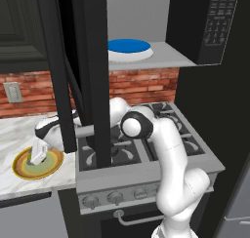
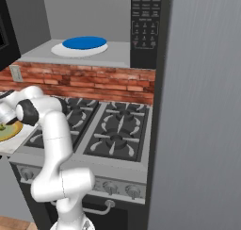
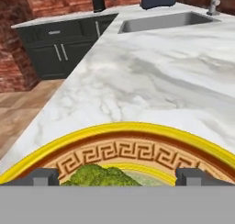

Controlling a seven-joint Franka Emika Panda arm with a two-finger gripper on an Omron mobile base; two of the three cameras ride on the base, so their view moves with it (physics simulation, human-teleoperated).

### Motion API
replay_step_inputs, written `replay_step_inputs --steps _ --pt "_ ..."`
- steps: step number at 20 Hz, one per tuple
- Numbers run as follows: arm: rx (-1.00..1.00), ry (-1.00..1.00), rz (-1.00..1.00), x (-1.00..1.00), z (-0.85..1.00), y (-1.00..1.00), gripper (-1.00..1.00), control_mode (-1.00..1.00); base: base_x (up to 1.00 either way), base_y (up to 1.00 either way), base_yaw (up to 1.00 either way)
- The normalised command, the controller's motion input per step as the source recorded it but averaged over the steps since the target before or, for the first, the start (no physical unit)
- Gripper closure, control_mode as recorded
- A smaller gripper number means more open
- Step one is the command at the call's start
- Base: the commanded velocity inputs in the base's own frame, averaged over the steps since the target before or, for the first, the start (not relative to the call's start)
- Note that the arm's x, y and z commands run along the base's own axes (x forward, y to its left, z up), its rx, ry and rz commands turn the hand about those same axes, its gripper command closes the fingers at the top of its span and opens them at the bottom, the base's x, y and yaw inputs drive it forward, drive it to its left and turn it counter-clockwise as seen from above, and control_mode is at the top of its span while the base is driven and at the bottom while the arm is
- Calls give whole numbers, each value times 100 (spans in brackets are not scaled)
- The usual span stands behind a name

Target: Pick the broccoli from the counter and place it in the microwave. Then turn on the microwave.

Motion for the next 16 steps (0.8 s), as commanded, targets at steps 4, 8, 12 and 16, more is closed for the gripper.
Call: replay_step_inputs --steps 4,8,12,16 --pt "-8 0 -11 0 -18 -19 100 -100 0 0 0" --pt "-7 0 -14 0 -14 -37 100 -100 0 0 0" --pt "-4 0 -14 0 -9 -52 100 -100 0 0 0" --pt "0 0 -14 -10 -1 -48 100 -100 0 0 0"
